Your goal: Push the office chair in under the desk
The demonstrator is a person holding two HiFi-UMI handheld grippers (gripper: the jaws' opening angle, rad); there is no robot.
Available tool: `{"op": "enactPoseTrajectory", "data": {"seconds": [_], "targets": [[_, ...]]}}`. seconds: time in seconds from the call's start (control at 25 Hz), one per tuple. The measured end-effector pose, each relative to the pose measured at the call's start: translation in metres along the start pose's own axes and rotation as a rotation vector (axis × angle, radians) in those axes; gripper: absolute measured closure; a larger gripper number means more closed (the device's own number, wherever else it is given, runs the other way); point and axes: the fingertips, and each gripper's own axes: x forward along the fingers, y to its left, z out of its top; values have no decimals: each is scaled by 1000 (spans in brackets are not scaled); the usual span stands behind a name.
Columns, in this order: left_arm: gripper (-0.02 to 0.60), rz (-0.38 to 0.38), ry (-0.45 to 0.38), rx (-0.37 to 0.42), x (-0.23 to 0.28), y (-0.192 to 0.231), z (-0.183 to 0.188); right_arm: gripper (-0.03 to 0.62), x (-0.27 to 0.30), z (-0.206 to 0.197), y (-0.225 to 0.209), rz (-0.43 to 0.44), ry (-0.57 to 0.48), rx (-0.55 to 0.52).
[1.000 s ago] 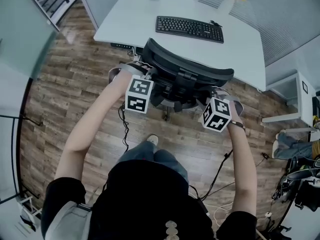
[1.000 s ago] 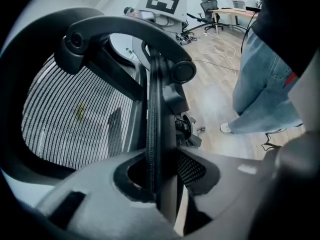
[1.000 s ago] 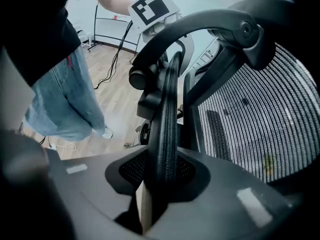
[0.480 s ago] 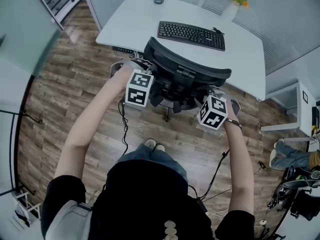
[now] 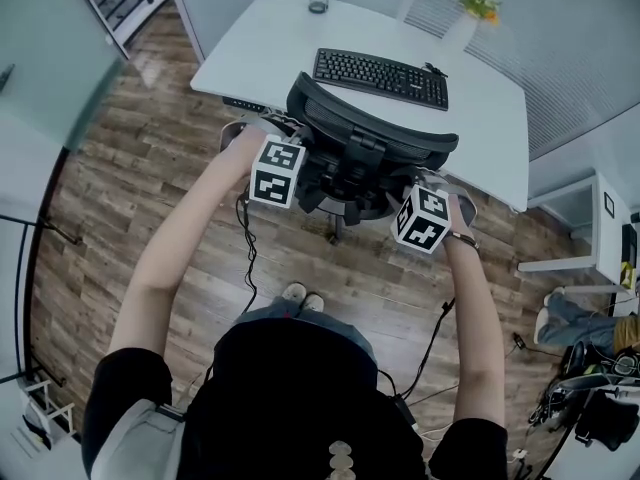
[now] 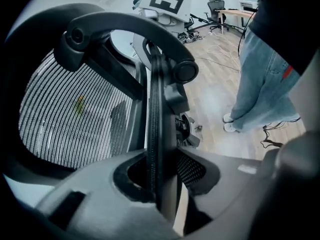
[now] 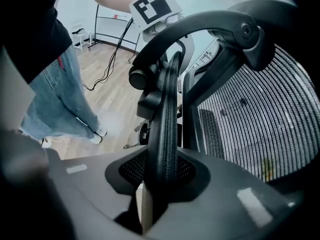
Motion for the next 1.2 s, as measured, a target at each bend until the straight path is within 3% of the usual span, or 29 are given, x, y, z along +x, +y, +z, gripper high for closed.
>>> {"op": "enactPoseTrajectory", "data": {"seconds": [0.28, 0.52, 0.64, 0.8, 0.96, 1.08, 1.12, 1.2], "targets": [[452, 38, 1, -6, -1, 2, 1, 473, -1, 0, -2, -27, -14, -21], [417, 228, 33, 2, -9, 9, -1, 457, -21, 3, -1, -41, -111, 8], [396, 313, 48, -7, -17, 12, -1, 447, -43, 4, -3, -96, -173, 18], [391, 402, 50, -19, -33, 10, -3, 476, -78, 8, -13, -187, -306, 128], [413, 484, 0, -126, -50, 7, -4, 496, -99, 13, -20, -265, -448, 308], [508, 607, -85, -234, -72, 10, -3, 514, -116, 17, -30, -342, -596, 468], [559, 657, -124, -288, -81, 12, -3, 524, -122, 17, -34, -375, -647, 525], [574, 722, -207, -447, -97, 18, -6, 551, -133, 12, -45, -444, -749, 644]]}}
